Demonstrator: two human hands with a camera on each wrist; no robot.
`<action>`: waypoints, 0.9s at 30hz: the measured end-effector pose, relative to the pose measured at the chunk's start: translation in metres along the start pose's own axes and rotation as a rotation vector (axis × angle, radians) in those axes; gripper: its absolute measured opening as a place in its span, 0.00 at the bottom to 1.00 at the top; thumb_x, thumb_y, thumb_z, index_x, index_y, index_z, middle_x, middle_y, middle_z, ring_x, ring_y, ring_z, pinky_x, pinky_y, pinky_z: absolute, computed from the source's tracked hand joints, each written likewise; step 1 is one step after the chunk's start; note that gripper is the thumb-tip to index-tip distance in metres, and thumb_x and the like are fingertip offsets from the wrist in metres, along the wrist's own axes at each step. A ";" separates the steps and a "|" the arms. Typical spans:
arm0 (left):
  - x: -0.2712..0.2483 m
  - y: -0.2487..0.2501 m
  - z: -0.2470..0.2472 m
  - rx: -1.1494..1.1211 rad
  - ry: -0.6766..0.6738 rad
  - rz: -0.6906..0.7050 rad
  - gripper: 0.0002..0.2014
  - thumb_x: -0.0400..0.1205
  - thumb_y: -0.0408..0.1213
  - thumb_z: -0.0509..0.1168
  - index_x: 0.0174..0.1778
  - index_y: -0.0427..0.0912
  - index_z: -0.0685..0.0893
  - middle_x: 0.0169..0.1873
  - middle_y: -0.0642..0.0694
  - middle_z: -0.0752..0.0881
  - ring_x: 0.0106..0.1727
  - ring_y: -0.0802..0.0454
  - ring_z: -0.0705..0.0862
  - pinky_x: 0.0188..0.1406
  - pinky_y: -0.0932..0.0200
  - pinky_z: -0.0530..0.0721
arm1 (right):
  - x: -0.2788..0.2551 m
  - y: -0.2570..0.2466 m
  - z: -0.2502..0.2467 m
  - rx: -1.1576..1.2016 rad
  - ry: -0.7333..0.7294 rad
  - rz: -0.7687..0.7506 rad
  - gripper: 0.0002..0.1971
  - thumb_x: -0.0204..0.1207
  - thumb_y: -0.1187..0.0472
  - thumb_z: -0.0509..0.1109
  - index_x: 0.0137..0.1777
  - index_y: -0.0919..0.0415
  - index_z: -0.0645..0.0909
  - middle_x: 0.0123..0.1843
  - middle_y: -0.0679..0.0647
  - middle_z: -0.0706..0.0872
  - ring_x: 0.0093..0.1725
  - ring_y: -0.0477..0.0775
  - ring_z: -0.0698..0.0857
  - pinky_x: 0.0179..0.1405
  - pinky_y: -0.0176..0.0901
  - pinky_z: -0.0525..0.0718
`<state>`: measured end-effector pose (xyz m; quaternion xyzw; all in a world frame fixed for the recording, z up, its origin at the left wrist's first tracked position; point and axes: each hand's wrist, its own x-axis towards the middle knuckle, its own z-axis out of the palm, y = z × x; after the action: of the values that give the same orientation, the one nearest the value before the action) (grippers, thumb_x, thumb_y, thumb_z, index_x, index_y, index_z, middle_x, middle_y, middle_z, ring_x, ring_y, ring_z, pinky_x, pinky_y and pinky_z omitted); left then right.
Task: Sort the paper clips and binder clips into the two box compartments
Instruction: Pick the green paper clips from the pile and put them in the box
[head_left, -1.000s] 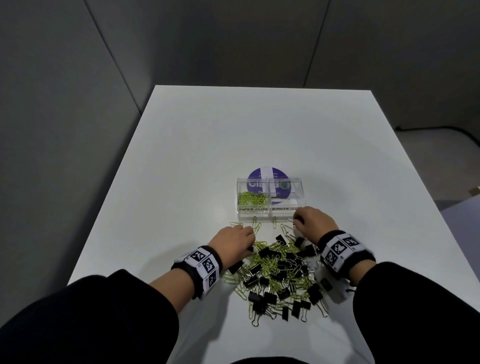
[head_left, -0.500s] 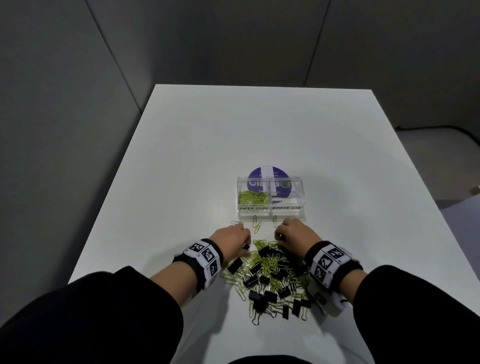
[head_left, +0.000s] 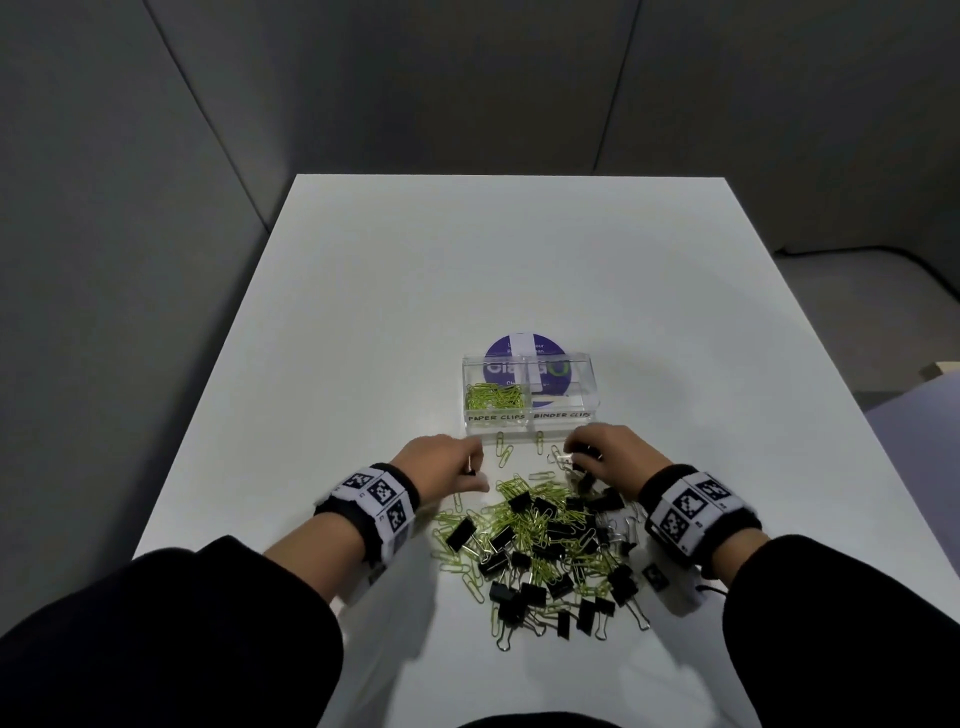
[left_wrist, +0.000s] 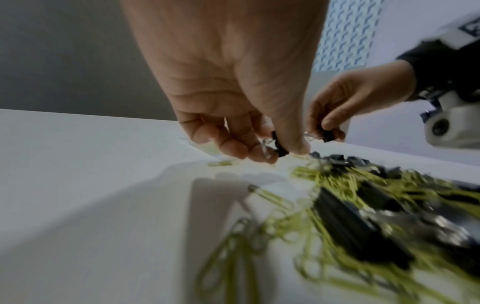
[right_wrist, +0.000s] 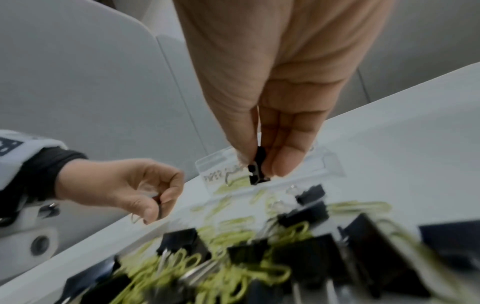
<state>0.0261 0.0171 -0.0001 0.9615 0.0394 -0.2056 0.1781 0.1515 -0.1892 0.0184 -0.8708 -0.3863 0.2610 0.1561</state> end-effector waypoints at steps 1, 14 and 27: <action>0.000 -0.004 -0.004 -0.015 0.008 -0.022 0.16 0.80 0.54 0.61 0.51 0.44 0.74 0.40 0.50 0.81 0.38 0.54 0.76 0.41 0.62 0.74 | 0.000 0.005 -0.004 0.014 0.043 0.035 0.11 0.80 0.63 0.62 0.59 0.64 0.81 0.58 0.58 0.85 0.56 0.55 0.83 0.52 0.36 0.76; -0.014 -0.023 0.000 0.013 0.176 -0.023 0.18 0.82 0.48 0.61 0.67 0.48 0.76 0.67 0.49 0.75 0.61 0.50 0.78 0.58 0.56 0.81 | -0.002 0.024 0.019 -0.138 0.217 0.099 0.16 0.80 0.60 0.63 0.66 0.59 0.76 0.66 0.57 0.78 0.65 0.58 0.75 0.63 0.47 0.75; -0.013 0.010 0.033 0.275 0.148 -0.010 0.25 0.85 0.40 0.53 0.77 0.37 0.60 0.79 0.37 0.60 0.75 0.43 0.67 0.73 0.50 0.69 | 0.016 -0.039 0.052 -0.406 -0.179 -0.031 0.37 0.79 0.70 0.60 0.82 0.57 0.44 0.84 0.61 0.43 0.83 0.63 0.45 0.82 0.55 0.53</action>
<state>0.0037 -0.0037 -0.0196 0.9891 0.0289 -0.1387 0.0405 0.1079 -0.1481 -0.0106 -0.8517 -0.4567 0.2514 -0.0535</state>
